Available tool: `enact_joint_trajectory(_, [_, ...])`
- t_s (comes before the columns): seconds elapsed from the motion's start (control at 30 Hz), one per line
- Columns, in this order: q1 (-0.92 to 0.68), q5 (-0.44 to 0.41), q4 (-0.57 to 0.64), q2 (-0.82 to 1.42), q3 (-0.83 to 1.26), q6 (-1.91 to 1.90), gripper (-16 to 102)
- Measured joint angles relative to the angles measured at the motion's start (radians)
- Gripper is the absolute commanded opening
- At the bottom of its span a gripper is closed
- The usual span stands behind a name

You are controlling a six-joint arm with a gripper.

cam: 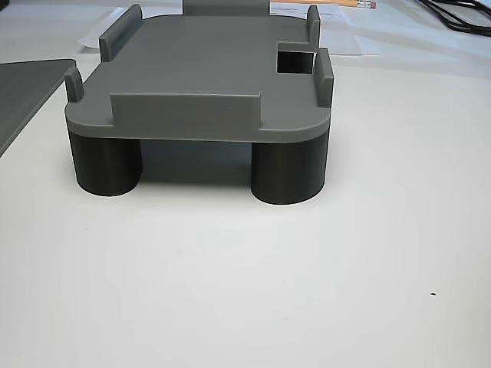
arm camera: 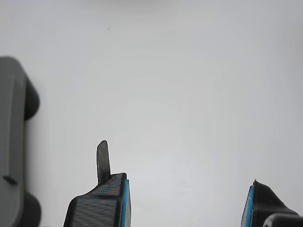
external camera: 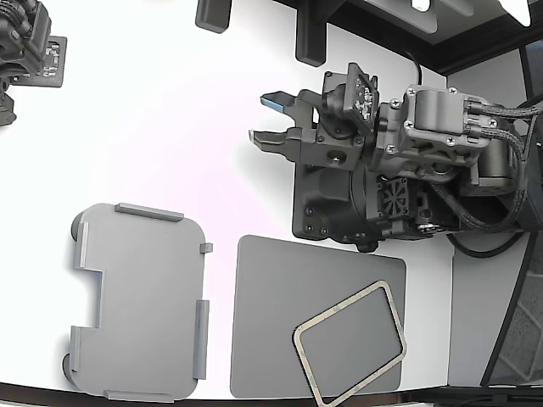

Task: Move top rectangular frame to the holder.

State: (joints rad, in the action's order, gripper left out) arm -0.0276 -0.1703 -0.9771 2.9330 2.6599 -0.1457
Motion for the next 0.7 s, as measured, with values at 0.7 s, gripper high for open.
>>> enact_joint_trajectory(0.7, [-0.308,-0.046,0.026,-0.281,-0.241,0.015,100])
